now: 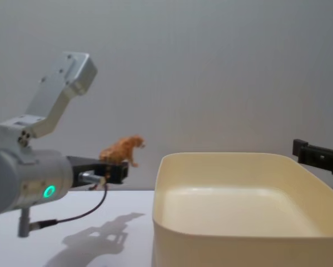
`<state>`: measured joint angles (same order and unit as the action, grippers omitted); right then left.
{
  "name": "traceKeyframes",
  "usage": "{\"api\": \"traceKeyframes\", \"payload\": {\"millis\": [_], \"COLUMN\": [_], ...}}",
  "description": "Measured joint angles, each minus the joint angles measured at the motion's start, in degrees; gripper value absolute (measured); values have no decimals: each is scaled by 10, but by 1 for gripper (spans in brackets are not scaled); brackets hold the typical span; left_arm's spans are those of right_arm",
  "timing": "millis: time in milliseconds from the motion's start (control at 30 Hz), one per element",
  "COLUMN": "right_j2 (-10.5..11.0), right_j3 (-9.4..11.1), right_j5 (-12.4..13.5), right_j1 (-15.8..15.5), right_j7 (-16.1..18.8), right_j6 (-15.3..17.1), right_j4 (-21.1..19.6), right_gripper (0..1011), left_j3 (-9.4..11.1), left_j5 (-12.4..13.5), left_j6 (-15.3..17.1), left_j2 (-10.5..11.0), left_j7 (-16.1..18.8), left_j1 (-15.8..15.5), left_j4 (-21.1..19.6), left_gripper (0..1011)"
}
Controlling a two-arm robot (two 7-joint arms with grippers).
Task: Pick up the toy alternately with two hands and place it into the central storage box.
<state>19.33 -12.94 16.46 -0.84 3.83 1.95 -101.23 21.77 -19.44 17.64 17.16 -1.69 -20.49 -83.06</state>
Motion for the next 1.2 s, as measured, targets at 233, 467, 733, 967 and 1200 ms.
{"api": "traceKeyframes", "payload": {"millis": [233,467,733,967,1200], "right_j2": [0,0,0,0,0], "right_j3": [0,0,0,0,0], "right_j5": [0,0,0,0,0], "right_j1": [0,0,0,0,0], "right_j7": [0,0,0,0,0], "right_j6": [0,0,0,0,0], "right_j4": [0,0,0,0,0], "right_gripper": [1001,1001,1001,1001,1001], "left_j3": [10,17,24,27,29], "left_j5": [26,49,69,80,85], "left_j6": [-1,-8,-17,-21,-23], "left_j2": [-27,-54,-81,-93,-101], "left_j7": [-37,-60,-73,-79,-83], "left_j1": [-38,-76,-115,-133,-144], "left_j4": [37,86,139,164,179], "left_gripper": [261,261,261,374,587]}}
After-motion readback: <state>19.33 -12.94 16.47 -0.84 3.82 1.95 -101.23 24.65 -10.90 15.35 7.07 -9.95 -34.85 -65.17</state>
